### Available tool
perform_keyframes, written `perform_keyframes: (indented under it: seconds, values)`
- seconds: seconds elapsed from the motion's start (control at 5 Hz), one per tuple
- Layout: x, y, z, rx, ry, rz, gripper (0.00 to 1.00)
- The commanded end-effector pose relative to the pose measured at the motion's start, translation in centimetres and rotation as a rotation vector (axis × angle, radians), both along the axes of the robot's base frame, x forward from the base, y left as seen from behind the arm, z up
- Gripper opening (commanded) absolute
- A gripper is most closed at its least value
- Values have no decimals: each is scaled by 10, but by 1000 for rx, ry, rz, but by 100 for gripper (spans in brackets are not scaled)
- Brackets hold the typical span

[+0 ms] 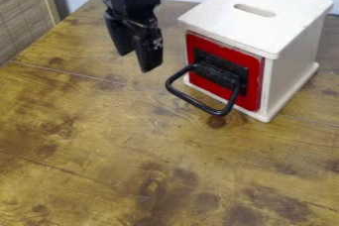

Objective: Close the drawer

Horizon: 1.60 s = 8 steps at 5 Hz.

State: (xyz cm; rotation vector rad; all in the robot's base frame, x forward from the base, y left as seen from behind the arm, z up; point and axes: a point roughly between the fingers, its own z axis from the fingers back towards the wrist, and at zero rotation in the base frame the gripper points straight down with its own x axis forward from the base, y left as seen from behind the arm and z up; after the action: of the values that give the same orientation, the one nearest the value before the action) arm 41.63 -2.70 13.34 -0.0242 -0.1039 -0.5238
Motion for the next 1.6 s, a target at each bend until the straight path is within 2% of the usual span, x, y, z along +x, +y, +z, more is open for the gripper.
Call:
perform_keyframes:
  seconds: [0.0,0.2,0.4,0.6,0.8,1.0,1.2,1.4]
  values:
    - [2,6,29,-5,-69,47,100]
    - [-1,10,32,-1,-72,92,100]
    - [-11,-2,32,0,-77,98,100]
    - [-18,-11,40,5,-107,101,100]
    - [-22,-19,41,-12,-100,99,100]
    - [-26,-18,37,-21,-90,97,100]
    - [-31,-14,37,-15,-97,85,100]
    - [-18,-16,36,-18,-83,47,100]
